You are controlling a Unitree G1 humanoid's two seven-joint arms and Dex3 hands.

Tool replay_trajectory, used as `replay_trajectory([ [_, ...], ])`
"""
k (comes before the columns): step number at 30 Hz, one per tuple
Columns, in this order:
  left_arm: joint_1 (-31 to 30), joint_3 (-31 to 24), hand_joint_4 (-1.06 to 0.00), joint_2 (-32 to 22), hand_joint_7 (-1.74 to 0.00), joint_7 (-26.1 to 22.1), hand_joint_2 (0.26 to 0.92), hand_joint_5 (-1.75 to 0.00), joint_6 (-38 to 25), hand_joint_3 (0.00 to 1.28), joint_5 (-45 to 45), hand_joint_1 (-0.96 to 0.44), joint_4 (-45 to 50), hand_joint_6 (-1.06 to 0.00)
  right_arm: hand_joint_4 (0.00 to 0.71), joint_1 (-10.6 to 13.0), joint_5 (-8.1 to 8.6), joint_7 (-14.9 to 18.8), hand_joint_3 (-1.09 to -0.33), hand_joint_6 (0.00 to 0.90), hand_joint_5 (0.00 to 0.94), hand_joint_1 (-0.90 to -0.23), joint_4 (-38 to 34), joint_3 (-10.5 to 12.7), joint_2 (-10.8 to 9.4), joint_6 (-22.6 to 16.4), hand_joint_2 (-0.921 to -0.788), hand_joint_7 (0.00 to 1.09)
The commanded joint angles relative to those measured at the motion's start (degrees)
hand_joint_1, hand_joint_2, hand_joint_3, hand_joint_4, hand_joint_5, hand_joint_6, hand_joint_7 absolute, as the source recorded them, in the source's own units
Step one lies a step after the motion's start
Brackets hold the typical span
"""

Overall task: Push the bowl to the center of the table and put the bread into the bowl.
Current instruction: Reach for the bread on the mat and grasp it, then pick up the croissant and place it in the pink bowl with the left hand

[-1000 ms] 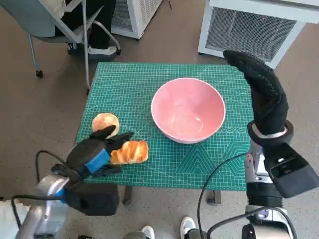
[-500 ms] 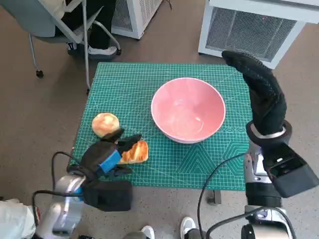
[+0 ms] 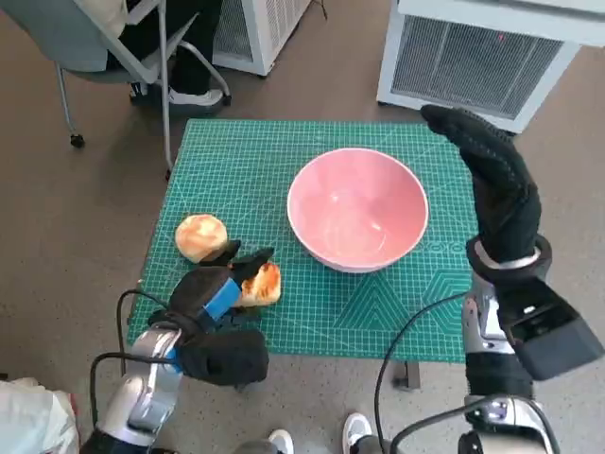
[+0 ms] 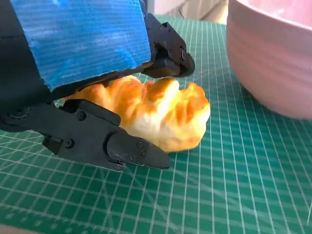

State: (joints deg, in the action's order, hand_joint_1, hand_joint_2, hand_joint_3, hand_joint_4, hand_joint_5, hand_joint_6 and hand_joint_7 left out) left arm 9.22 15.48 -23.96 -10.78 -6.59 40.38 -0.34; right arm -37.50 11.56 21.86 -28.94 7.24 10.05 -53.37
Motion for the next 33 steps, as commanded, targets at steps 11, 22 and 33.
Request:
replay_trajectory([
  [11,0.9,0.5,-0.63,-0.7,-1.16,4.5,0.92,-1.31,6.5,0.14,-1.3,-0.01,-3.4,-0.55,0.293,1.9,0.31,-0.8,-0.78,-0.001,0.001,-0.62,0.9,-0.4,-0.5,1.1,-0.921,0.71],
  [22,3.3,-3.1,-0.61,-0.8,-1.23,3.7,0.921,-1.29,6.8,0.15,-3.4,0.0,4.2,-0.52,0.293,2.7,0.58,-1.0,-0.78,-0.001,0.001,-0.622,1.9,-0.5,-0.5,1.5,-0.921,0.68],
  [33,10.5,-6.8,-0.65,2.3,-1.19,2.6,0.921,-1.24,4.5,0.11,-5.6,0.0,17.5,-0.57,0.281,2.9,1.12,-0.7,-0.784,-0.001,0.0,-0.616,2.2,-0.2,-0.1,2.1,-0.921,0.68],
])
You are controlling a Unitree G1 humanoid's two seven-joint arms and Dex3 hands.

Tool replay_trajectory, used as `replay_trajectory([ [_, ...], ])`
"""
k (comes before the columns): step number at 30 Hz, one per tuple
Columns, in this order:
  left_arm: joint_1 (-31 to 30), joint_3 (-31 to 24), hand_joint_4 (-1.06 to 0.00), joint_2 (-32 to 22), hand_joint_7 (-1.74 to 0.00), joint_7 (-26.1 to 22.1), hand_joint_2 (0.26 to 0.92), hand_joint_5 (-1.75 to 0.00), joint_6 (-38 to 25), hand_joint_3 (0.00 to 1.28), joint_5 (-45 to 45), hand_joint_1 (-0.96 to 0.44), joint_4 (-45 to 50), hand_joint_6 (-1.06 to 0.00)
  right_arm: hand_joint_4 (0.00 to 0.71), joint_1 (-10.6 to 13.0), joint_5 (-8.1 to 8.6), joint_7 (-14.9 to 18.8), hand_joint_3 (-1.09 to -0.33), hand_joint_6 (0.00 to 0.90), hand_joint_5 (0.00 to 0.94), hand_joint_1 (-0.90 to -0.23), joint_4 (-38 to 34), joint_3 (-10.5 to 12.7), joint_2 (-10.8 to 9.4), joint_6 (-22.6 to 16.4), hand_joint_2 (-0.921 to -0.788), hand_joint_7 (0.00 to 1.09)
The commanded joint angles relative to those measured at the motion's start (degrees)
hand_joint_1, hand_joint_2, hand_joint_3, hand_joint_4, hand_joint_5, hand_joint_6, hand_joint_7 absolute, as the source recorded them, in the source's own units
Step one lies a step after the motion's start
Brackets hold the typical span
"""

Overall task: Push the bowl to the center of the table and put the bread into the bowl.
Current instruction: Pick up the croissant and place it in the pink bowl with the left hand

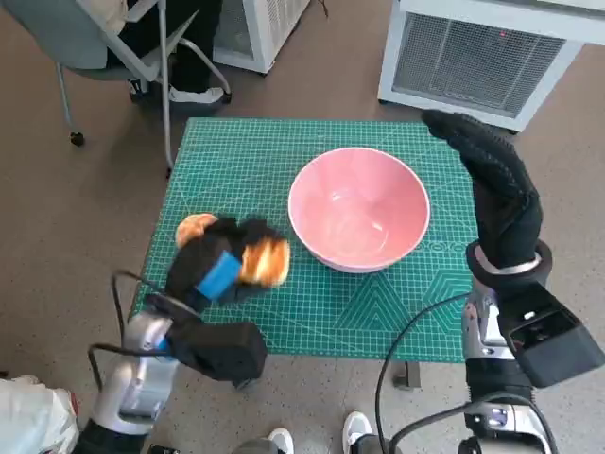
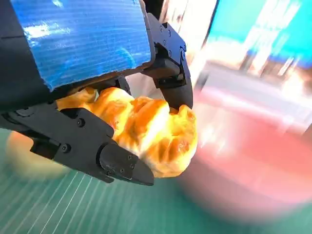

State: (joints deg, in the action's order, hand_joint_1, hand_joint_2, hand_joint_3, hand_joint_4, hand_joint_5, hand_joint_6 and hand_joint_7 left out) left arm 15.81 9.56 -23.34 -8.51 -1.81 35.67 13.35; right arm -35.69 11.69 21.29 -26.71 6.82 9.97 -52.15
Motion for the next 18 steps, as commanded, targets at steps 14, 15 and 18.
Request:
replay_trajectory([
  [14,22.8,4.5,-0.69,6.8,-1.18,4.9,0.92,-1.15,6.7,0.07,1.1,0.0,-10.0,-0.62,0.28,1.1,0.89,-0.4,-0.788,-0.001,0.002,-0.607,0.4,0.4,0.4,0.7,-0.921,0.7],
  [15,24.2,5.2,-0.7,6.9,-1.18,5.0,0.92,-1.15,7.4,0.07,1.4,0.0,-12.1,-0.62,0.281,1.2,0.87,-0.4,-0.788,-0.001,0.002,-0.607,0.5,0.4,0.4,0.6,-0.921,0.7],
  [18,27.9,7.0,-0.7,7.3,-1.2,5.2,0.92,-1.13,9.0,0.07,1.9,0.0,-18.1,-0.61,0.28,1.4,0.83,-0.5,-0.789,-0.001,0.002,-0.605,1.0,0.4,0.4,0.7,-0.921,0.7],
])
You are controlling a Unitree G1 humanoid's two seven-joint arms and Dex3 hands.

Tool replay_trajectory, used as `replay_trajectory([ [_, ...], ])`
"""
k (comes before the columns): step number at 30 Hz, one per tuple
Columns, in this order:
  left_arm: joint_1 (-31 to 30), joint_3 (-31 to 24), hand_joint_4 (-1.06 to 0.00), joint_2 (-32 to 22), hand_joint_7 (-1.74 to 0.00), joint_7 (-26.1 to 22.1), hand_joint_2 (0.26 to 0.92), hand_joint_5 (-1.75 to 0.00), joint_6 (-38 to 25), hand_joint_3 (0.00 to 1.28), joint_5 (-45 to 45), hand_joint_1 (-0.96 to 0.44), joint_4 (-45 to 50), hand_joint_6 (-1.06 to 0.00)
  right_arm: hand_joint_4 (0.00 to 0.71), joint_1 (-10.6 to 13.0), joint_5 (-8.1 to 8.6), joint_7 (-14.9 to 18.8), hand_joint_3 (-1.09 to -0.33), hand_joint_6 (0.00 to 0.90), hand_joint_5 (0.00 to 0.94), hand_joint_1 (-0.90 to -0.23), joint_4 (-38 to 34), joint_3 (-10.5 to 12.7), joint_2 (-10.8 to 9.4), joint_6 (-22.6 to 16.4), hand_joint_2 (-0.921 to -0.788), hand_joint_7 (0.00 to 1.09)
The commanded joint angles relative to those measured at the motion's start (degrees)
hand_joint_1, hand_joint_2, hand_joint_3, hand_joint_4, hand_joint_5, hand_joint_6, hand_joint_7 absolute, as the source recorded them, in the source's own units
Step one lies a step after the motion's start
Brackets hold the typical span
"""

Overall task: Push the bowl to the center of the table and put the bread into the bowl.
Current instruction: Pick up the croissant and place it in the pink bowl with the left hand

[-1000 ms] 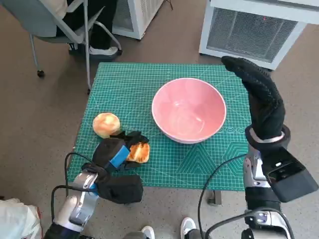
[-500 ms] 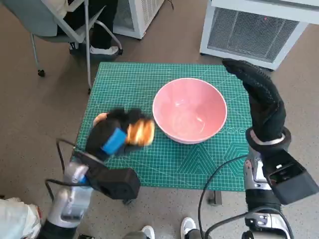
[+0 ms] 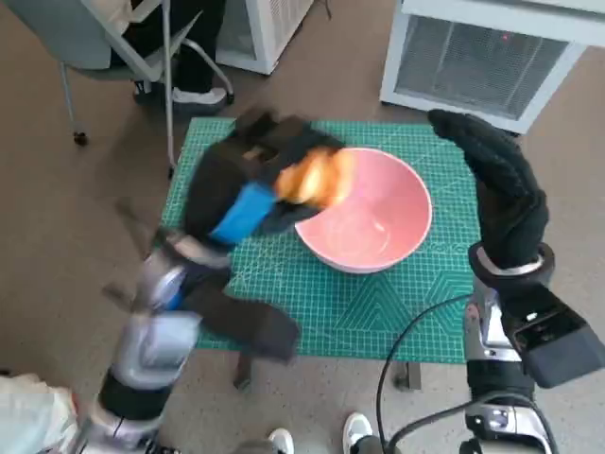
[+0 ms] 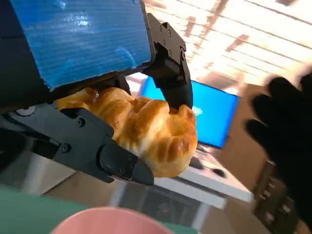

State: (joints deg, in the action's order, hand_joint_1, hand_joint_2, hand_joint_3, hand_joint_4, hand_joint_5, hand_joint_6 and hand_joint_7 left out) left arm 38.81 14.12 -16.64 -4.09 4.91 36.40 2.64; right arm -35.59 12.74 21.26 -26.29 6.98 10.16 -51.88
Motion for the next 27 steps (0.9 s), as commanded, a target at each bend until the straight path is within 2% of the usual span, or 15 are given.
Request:
replay_trajectory([
  [1,6.0,3.0,-0.7,0.9,-1.21,0.7,0.92,-1.13,2.7,0.07,1.3,0.0,-9.6,-0.61,0.279,1.5,-0.28,-0.6,-0.79,-0.001,0.001,-0.604,0.7,0.3,0.2,0.4,-0.921,0.71],
  [10,12.5,6.4,-0.66,3.1,-1.26,-0.4,0.921,-1.16,6.0,0.1,0.3,0.0,-26.0,-0.56,0.277,2.4,-0.52,-1.2,-0.794,-0.001,0.0,-0.601,1.8,0.4,0.2,0.5,-0.921,0.71],
  [13,14.7,7.5,-0.56,3.8,-1.34,-4.4,0.921,-1.25,5.7,0.18,-0.9,0.0,-31.5,-0.5,0.276,2.8,-0.92,-1.7,-0.797,-0.001,0.0,-0.599,2.3,0.6,0.3,0.5,-0.921,0.71],
  [14,15.3,7.7,-0.48,3.9,-1.4,-5.6,0.921,-1.04,5.7,0.22,-1.2,-0.13,-32.9,-0.47,0.276,2.9,-1.06,-1.9,-0.798,-0.001,0.0,-0.599,2.4,0.6,0.3,0.4,-0.921,0.71],
  [15,16.2,8.4,-0.46,3.8,-1.44,-8.2,0.921,-0.86,5.4,0.26,-1.3,-0.2,-34.6,-0.45,0.275,2.9,-1.24,-2.0,-0.799,-0.001,0.0,-0.598,2.4,0.7,0.3,0.4,-0.921,0.71],
  [16,17.0,8.9,-0.41,3.6,-1.32,-9.9,0.913,-0.75,5.4,0.25,-1.5,-0.23,-35.9,-0.39,0.275,3.0,-1.41,-2.2,-0.799,-0.001,0.0,-0.599,2.5,0.7,0.3,0.4,-0.921,0.71],
  [18,18.7,10.3,-0.32,3.2,-0.87,-14.4,0.917,-0.35,4.9,0.19,-1.2,-0.33,-38.2,-0.29,0.275,3.1,-1.69,-2.5,-0.8,-0.001,0.0,-0.6,2.6,0.8,0.2,0.4,-0.921,0.72],
  [20,19.9,11.2,-0.24,3.0,-0.62,-17.9,0.92,-0.15,4.5,0.16,-1.2,-0.39,-39.7,-0.23,0.275,3.3,-2.02,-2.8,-0.8,-0.001,0.0,-0.601,2.9,0.8,0.2,0.4,-0.921,0.72],
  [24,21.4,11.3,-0.14,3.3,-0.44,-22.8,0.921,-0.04,3.0,0.14,-2.4,-0.45,-41.8,-0.14,0.275,3.7,-2.94,-3.7,-0.801,-0.001,0.0,-0.598,3.5,0.8,0.0,0.3,-0.921,0.72],
  [27,21.0,10.6,-0.07,3.5,-0.38,-23.7,0.921,-0.01,3.4,0.13,-3.7,-0.48,-42.6,-0.09,0.275,4.0,-3.23,-4.2,-0.802,-0.001,0.0,-0.594,3.9,0.7,0.1,0.4,-0.921,0.72],
])
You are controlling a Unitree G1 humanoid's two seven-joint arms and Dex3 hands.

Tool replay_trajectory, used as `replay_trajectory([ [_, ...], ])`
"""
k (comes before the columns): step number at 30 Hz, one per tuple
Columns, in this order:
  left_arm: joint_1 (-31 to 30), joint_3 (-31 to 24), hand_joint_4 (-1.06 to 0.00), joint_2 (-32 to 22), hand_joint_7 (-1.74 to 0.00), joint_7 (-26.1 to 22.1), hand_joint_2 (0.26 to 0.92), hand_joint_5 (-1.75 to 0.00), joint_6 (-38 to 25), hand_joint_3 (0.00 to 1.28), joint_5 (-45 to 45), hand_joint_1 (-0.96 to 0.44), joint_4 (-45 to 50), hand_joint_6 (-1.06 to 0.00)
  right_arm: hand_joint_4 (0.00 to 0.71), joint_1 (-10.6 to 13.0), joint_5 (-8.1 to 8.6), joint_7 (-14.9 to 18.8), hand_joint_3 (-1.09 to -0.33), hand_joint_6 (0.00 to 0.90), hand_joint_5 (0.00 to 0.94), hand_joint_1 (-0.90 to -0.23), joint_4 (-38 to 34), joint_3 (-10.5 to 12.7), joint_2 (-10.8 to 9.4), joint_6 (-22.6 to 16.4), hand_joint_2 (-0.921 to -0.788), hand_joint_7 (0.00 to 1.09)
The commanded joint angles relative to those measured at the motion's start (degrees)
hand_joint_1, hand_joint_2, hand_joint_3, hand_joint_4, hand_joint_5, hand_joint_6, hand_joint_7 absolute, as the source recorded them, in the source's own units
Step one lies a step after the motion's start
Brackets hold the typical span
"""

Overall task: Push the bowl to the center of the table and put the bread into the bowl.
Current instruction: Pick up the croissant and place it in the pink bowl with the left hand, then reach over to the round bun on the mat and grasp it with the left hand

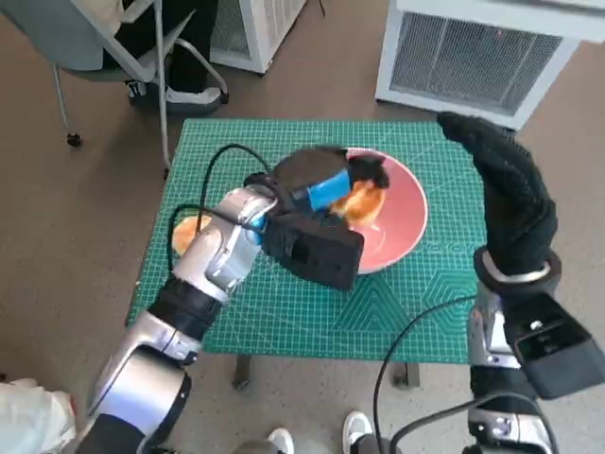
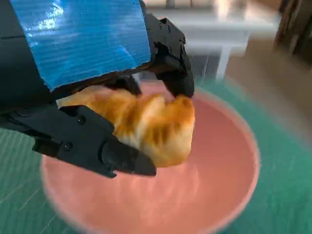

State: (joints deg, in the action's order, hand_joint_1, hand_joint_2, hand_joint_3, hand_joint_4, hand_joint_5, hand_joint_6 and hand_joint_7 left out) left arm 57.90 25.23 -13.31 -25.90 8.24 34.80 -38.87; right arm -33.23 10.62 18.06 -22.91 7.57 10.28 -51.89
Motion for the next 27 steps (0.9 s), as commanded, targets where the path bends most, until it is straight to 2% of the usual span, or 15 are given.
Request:
replay_trajectory([
  [1,1.6,-0.8,-0.04,0.1,-0.36,-1.7,0.921,-0.01,0.6,0.13,-2.6,-0.48,-1.2,-0.06,0.275,1.7,-1.2,-1.1,-0.802,-0.001,0.0,-0.593,0.7,0.1,0.0,0.5,-0.921,0.72],
  [6,-0.1,-2.6,-0.01,-1.1,-0.27,-0.1,0.921,0.0,4.2,0.11,-5.1,-0.51,-0.7,-0.01,0.276,2.1,-1.88,-1.9,-0.802,-0.001,0.001,-0.592,1.5,0.0,-0.1,0.8,-0.921,0.71],
  [14,-2.8,-6.7,0.0,-6.4,-0.17,1.2,0.921,0.0,9.9,0.11,-8.8,-0.49,4.1,-0.01,0.276,2.4,-2.13,-2.5,-0.801,-0.001,0.001,-0.594,1.8,-0.3,-0.3,0.7,-0.921,0.7],
  [21,-6.6,-11.9,-0.01,-13.0,-0.17,3.1,0.921,0.0,13.3,0.1,-11.1,-0.44,8.6,-0.09,0.276,2.5,-2.32,-2.7,-0.799,-0.001,0.001,-0.591,1.6,-0.3,-0.3,0.3,-0.921,0.69],
  [27,-11.8,-16.5,-0.06,-18.9,-0.14,4.0,0.921,-0.02,12.5,0.09,-11.9,-0.41,15.8,-0.19,0.276,2.3,-2.19,-2.8,-0.798,-0.001,0.001,-0.59,1.5,-0.4,-0.1,0.2,-0.921,0.68],
])
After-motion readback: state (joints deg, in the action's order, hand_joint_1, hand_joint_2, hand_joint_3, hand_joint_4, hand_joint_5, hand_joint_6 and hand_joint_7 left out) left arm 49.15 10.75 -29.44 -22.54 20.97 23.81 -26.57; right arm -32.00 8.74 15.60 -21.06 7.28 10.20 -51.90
